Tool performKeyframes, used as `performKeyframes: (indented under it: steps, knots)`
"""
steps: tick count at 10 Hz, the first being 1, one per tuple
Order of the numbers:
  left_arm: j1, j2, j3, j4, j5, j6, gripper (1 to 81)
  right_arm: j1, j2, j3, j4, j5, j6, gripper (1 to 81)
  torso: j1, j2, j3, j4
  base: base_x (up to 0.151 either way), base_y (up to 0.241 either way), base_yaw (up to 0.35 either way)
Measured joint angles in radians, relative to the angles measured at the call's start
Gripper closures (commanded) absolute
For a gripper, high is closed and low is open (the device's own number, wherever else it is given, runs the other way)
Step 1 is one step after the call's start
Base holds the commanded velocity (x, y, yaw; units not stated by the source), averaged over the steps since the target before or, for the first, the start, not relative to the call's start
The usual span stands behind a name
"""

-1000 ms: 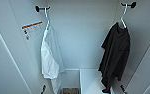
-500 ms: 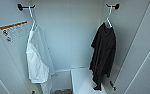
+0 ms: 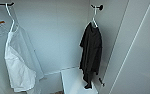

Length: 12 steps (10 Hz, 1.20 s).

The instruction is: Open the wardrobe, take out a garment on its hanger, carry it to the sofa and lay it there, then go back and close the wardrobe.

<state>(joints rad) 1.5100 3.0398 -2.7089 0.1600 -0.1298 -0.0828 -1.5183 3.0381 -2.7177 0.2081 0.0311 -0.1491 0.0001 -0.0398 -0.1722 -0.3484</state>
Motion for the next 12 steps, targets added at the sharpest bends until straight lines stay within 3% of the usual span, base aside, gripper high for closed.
performKeyframes:
  steps: [5, 12]
  knots:
    - [-0.031, -0.077, 0.200, 0.061, 0.020, 0.000, 1.0, 0.003, 0.000, 0.000, 0.001, 0.001, 0.000, 1.0, 0.000, 0.000, 0.000, -0.002, 0.000, 0.000, 0.000]
    - [-0.246, -0.189, 0.441, 0.062, 0.163, -0.001, 1.0, 0.004, 0.001, 0.000, 0.005, 0.001, 0.000, 1.0, 0.000, 0.000, 0.000, -0.003, 0.000, 0.000, 0.000]
